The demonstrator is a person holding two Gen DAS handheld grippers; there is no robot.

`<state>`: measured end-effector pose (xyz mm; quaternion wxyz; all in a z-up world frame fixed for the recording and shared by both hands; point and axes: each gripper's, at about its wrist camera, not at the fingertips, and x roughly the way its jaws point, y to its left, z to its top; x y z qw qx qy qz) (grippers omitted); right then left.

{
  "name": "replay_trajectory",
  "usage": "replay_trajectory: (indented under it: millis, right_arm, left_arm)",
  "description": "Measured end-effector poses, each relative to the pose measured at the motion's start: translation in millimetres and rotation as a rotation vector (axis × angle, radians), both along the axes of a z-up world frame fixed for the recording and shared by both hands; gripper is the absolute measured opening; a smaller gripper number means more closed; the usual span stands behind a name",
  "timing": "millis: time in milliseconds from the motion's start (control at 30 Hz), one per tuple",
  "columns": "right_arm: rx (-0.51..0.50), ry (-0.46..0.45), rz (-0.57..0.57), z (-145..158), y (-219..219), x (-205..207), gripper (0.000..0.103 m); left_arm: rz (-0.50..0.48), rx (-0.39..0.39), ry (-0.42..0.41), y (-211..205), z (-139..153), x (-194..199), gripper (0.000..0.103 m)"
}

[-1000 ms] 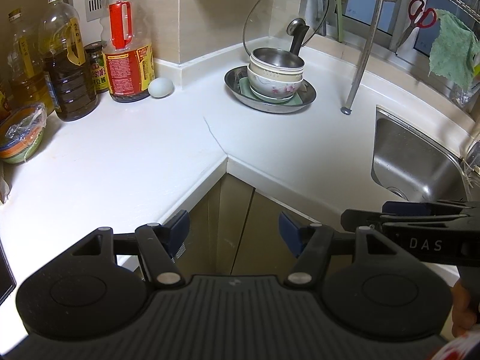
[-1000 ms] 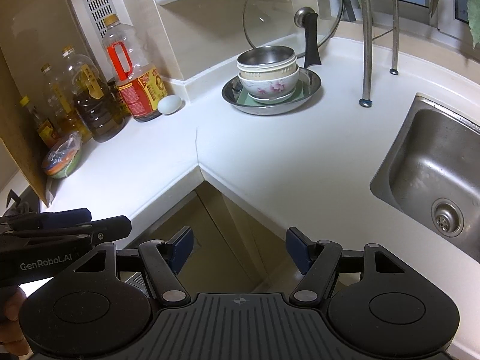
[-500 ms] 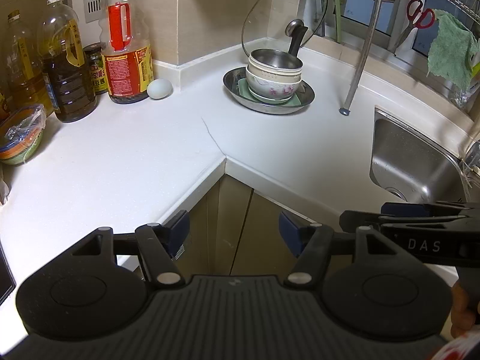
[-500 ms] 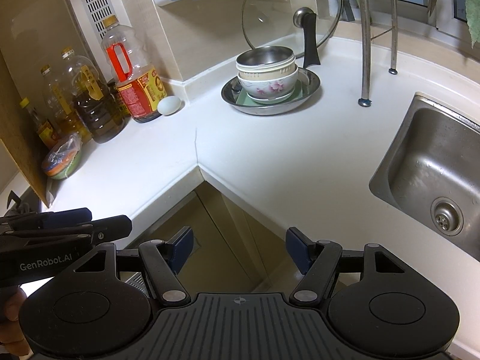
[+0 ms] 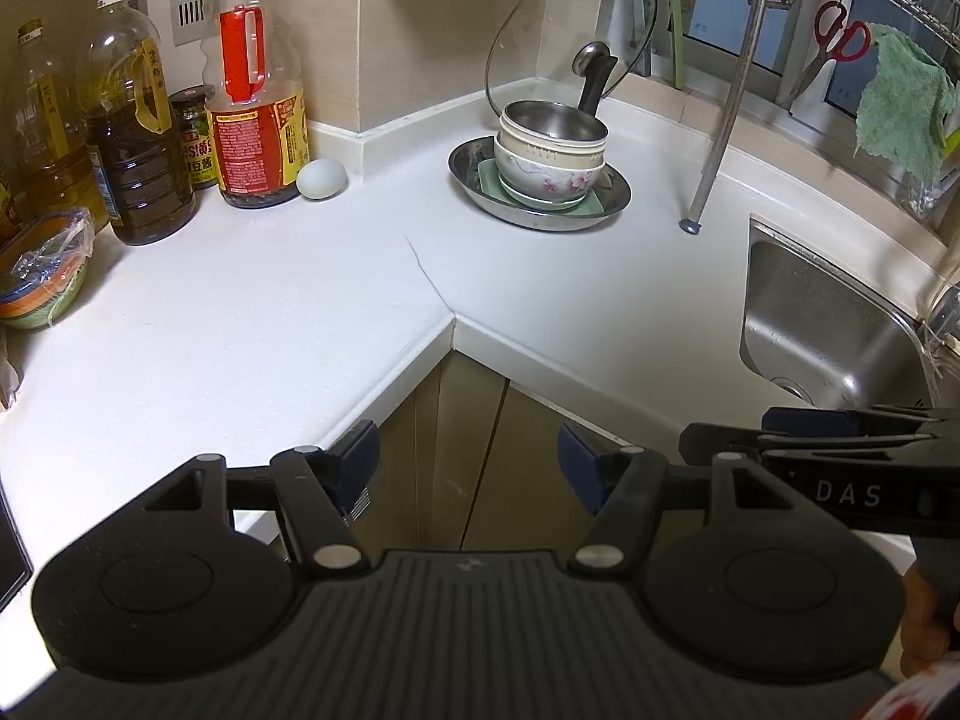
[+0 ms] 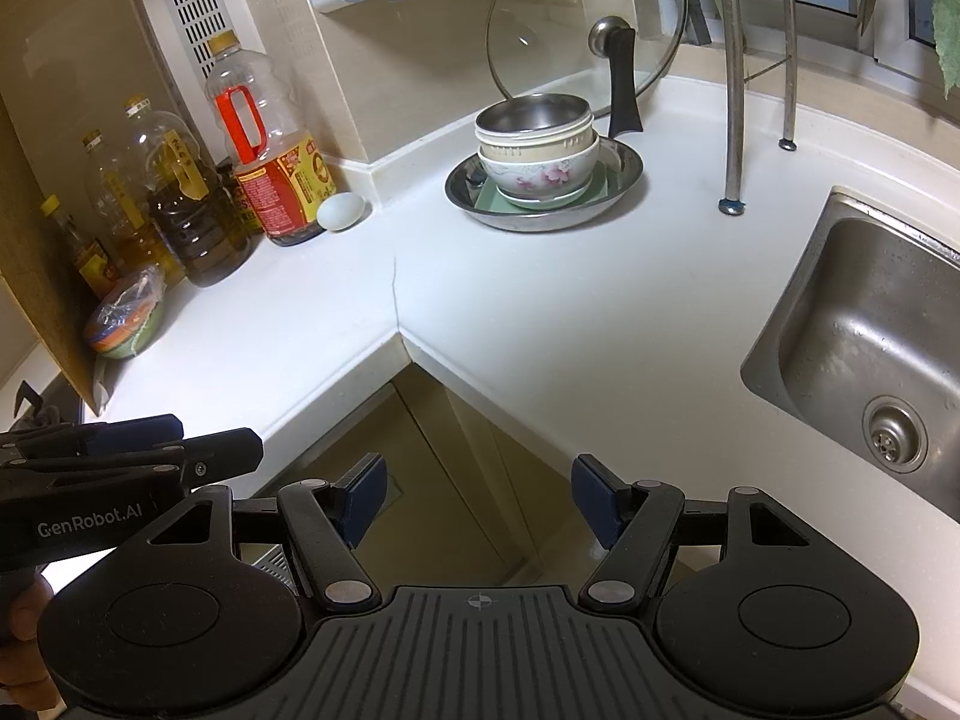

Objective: Organize plates and bowls

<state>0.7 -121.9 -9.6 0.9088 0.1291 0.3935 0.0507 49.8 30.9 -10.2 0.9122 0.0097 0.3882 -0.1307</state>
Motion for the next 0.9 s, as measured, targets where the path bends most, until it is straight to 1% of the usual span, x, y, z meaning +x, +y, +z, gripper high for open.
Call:
replay_trajectory:
  millis: [900]
  right_arm:
    - [-0.001, -0.003, 0.003, 1.4, 1.4, -0.3, 0.068]
  left_arm:
    - [0.002, -0.005, -0.005, 3.8, 1.9, -1.1, 0.064]
